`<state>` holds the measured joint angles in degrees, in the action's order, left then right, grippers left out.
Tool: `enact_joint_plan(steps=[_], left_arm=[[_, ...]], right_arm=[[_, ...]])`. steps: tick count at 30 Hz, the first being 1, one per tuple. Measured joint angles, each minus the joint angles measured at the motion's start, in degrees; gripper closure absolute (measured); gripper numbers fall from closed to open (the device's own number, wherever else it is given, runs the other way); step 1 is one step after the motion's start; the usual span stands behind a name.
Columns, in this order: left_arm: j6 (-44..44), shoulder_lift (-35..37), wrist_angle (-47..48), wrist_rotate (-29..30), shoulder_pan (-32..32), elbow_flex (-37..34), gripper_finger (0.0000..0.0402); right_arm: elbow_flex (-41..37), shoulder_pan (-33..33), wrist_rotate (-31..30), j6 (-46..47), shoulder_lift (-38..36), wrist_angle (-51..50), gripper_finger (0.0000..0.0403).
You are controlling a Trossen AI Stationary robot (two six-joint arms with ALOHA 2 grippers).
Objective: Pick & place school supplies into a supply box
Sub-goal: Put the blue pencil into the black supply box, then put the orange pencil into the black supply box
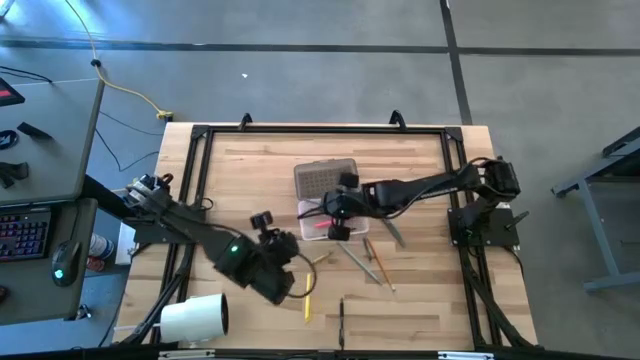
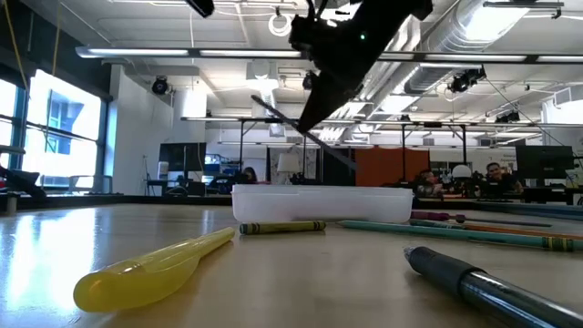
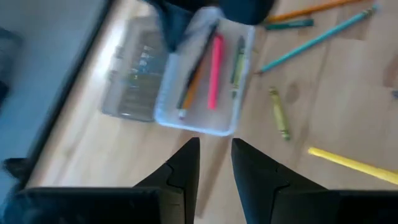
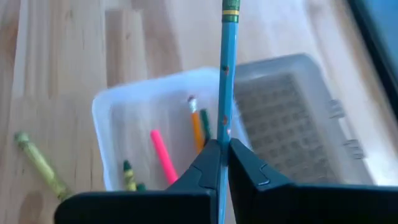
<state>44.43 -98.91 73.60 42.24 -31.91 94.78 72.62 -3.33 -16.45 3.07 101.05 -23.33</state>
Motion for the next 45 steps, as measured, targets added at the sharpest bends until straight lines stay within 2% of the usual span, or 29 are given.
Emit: enact_joint_plan(steps=[4, 7, 10, 14, 21, 26, 30, 33, 38, 42, 45], left_arm=[[2.55, 0.69, 1.17, 4.61, -1.52, 0.07, 0.0275], [3.78, 0.95, 1.34, 4.63, -1.91, -0.01, 0.0275], [4.07, 0.97, 1.4, 3.99, -1.93, 0.02, 0.0275], [4.06, 0.96, 1.42, 3.98, -1.85, 0.02, 0.0275], [4.02, 0.94, 1.48, 3.93, -1.89, 0.0, 0.0275], [4.01, 0.94, 1.53, 3.99, -1.87, 0.0, 0.0275], [4.04, 0.94, 1.55, 4.24, -1.89, -0.02, 0.0275], [4.04, 0.94, 1.55, 4.28, -1.87, -0.02, 0.0275], [4.06, 0.94, 1.47, 4.31, -1.89, -0.02, 0.0275], [4.08, 0.94, 1.01, 4.33, -1.89, -0.02, 0.0275], [4.09, 0.94, 0.95, 4.33, -1.89, -0.02, 0.0275]], right_arm=[[-0.09, -0.88, 0.29, -1.89, 3.13, 0.82, 0.0401], [-0.07, -1.38, 0.1, -1.68, 4.85, 1.26, 0.04], [-0.07, -0.99, 0.37, 2.43, 5.76, 0.61, 0.0391], [-0.07, 0.28, 0.03, 4.33, 5.73, -1.68, 0.0362], [-0.07, 0.87, 0.16, 1.99, 5.67, -2.71, 0.0301], [3.85, -2.06, 4.2, 1.95, 5.39, -7.23, 0.0281], [7.79, -7.85, 5.13, 3.7, 5.23, -13.63, 0.0281], [8.46, -12.7, 2.46, 12.49, 5.23, -17.07, 0.0286], [7.72, -17.88, 2.91, 38.73, 5.23, -22.63, 0.0289], [5.49, -20.84, -1.02, 45.23, 5.23, -27.07, 0.0289], [2.87, -21.93, 0.06, 52.5, 5.23, -30.57, 0.0289]])
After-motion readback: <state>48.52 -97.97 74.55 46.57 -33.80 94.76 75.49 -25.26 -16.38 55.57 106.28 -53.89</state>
